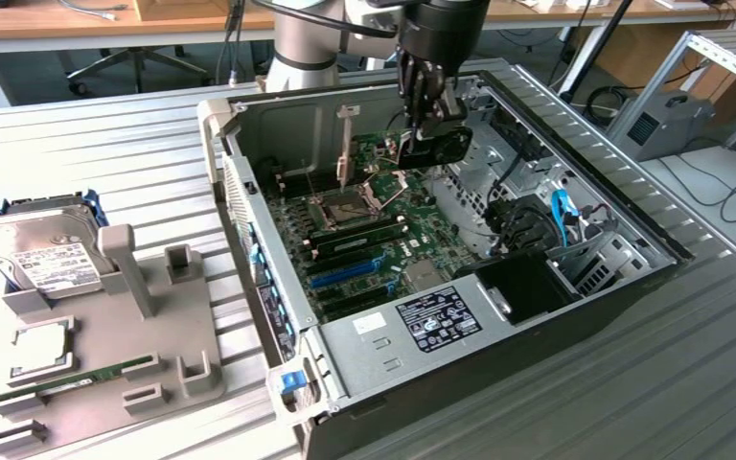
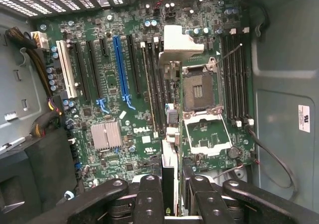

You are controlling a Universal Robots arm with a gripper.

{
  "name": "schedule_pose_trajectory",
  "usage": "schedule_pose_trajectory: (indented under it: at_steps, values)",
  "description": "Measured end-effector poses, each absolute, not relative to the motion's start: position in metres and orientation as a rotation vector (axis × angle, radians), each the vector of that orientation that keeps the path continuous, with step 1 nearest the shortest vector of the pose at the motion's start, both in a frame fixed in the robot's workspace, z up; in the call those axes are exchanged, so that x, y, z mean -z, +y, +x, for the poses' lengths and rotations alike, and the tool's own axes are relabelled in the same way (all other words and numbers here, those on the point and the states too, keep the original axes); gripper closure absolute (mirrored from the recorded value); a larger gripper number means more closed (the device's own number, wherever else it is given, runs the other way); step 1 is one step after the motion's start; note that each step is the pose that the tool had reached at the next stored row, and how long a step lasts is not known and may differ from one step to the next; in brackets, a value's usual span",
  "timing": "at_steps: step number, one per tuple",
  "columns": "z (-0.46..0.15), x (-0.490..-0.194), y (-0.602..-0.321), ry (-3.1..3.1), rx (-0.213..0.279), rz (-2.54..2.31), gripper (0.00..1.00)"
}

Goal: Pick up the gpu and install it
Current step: 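Insert the gpu into the slot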

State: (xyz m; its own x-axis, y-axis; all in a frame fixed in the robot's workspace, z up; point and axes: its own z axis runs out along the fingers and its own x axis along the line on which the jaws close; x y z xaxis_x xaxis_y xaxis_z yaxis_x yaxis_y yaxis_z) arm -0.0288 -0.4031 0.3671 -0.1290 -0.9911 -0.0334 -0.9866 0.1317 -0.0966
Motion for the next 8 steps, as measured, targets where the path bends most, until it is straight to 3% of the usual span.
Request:
schedule_pose_trajectory:
  at_steps: [8]
  values:
    - [-0.0288,-0.3671,-0.4031,2.262,0.075,-2.047,0.74]
